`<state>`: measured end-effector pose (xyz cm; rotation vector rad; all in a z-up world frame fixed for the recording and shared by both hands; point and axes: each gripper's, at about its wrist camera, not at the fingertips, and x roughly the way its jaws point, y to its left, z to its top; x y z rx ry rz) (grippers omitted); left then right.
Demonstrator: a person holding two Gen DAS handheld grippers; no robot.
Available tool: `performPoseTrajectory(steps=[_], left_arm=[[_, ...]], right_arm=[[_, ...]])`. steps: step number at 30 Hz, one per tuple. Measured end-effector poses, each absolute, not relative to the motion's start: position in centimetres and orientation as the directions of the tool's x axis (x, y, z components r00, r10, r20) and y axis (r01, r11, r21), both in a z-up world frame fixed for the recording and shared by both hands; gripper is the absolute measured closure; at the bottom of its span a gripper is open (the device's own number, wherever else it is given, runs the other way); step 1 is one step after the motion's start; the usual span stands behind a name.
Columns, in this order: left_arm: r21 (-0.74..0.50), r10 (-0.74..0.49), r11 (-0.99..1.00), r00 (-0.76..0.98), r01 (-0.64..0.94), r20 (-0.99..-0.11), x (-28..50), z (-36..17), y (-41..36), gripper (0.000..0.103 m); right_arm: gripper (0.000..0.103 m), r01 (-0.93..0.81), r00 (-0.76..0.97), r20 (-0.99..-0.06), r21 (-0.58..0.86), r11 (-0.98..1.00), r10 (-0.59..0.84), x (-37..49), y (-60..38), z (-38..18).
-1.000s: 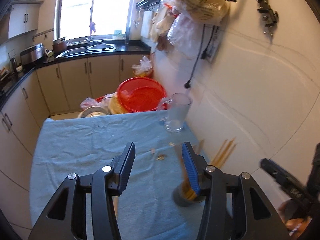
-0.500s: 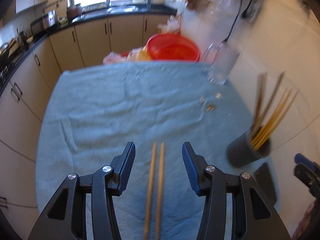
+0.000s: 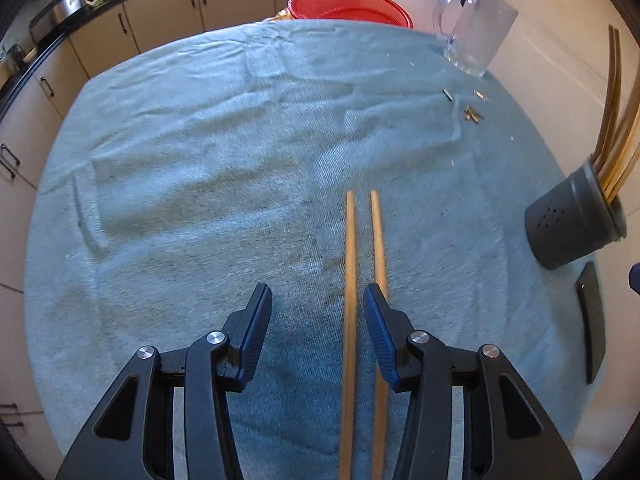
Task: Organize utensils
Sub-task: 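Move the open right gripper back over the chopsticks on the towel, then close the right gripper on one wooden chopstick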
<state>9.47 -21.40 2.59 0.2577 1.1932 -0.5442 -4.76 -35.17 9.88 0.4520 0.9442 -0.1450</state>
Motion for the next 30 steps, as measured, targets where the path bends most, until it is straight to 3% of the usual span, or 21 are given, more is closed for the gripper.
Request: performPoseTrajectory(steps=[7, 14, 22, 25, 30], left_arm=[[-0.056, -0.259, 0.824, 0.286, 0.564, -0.923, 9.9, 1.7, -21.7, 0.061], [-0.069, -0.259, 0.853, 0.305, 0.517, -0.917, 10.7, 1.9, -18.4, 0.091], [-0.105, -0.26, 0.887, 0.299, 0.449, -0.918, 10.1, 2.0, -13.9, 0.093], [-0.116, -0.259, 0.9, 0.301, 0.421, -0.918, 10.1, 2.0, -12.7, 0.093], [-0.126, -0.257, 0.909, 0.296, 0.397, -0.92, 10.6, 2.0, -11.6, 0.093]], right_arm=[[0.035, 0.321, 0.555, -0.828, 0.303, 0.897, 0.081, -2.3, -33.7, 8.6], [0.035, 0.294, 0.519, -0.847, 0.301, 0.907, 0.113, 1.3, -31.9, 6.9], [0.035, 0.255, 0.445, -0.878, 0.312, 0.915, 0.176, 5.7, -28.6, 3.2], [0.039, 0.249, 0.419, -0.892, 0.291, 0.924, 0.168, 7.1, -27.5, 2.0], [0.064, 0.25, 0.374, -0.917, 0.248, 0.936, 0.143, 9.1, -26.2, 0.6]])
